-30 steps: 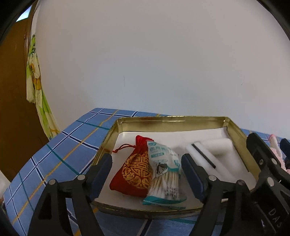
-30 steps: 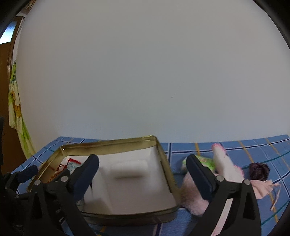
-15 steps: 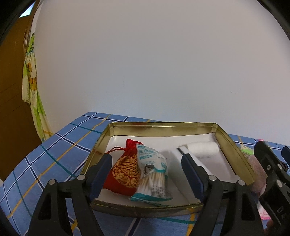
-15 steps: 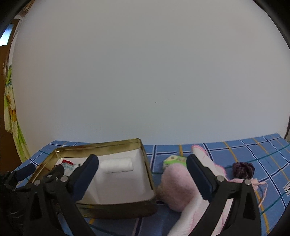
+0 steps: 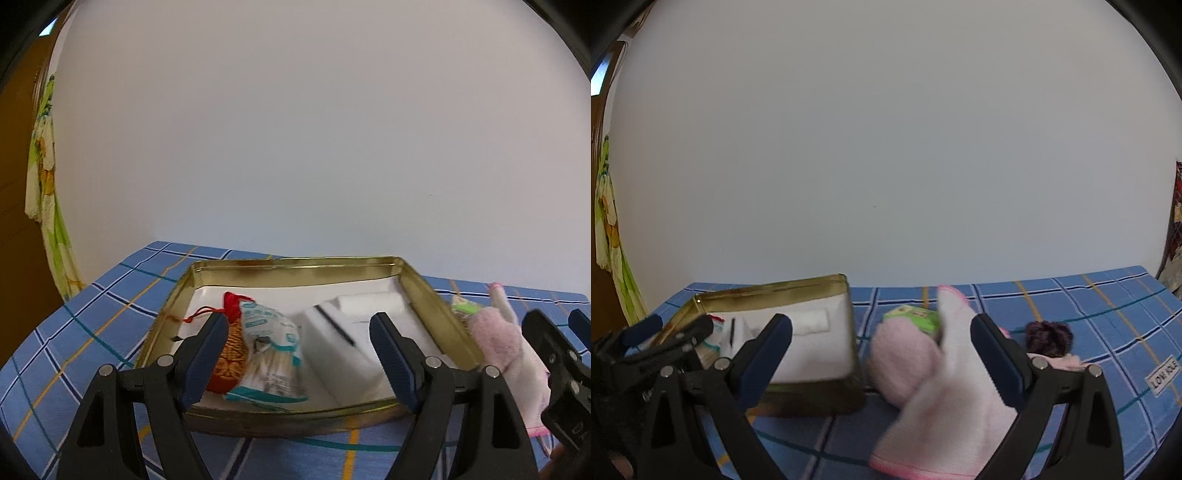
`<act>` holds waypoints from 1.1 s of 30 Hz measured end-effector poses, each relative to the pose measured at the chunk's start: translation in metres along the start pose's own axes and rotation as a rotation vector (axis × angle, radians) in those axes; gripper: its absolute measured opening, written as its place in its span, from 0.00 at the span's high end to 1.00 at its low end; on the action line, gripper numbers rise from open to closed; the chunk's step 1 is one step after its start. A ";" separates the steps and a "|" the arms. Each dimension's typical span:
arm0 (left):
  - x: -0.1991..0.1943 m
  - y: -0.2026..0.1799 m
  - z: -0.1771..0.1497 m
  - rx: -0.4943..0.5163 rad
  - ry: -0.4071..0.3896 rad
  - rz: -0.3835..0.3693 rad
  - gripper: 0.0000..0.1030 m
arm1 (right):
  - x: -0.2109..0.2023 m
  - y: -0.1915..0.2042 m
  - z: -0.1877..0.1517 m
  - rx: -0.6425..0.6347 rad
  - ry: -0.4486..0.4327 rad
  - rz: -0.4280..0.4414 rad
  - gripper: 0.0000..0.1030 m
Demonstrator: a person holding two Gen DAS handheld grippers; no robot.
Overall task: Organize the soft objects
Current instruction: 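Move the left tool to the white pink-edged towel while the right tool moves to the pink cloth pouch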
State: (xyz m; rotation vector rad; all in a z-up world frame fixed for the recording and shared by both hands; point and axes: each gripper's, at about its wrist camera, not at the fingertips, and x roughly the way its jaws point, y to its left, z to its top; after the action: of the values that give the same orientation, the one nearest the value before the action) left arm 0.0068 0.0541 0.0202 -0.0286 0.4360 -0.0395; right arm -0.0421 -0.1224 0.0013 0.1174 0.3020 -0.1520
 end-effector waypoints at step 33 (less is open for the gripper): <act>-0.024 -0.146 -0.035 0.260 0.137 -0.344 0.22 | -0.042 -0.137 0.005 0.059 -0.006 -0.185 0.21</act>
State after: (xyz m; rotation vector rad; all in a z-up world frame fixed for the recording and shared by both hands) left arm -0.0348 -0.0913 0.0036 0.1559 0.5563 -0.4381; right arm -0.1034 -0.2519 0.0065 0.1474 0.3026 -0.3444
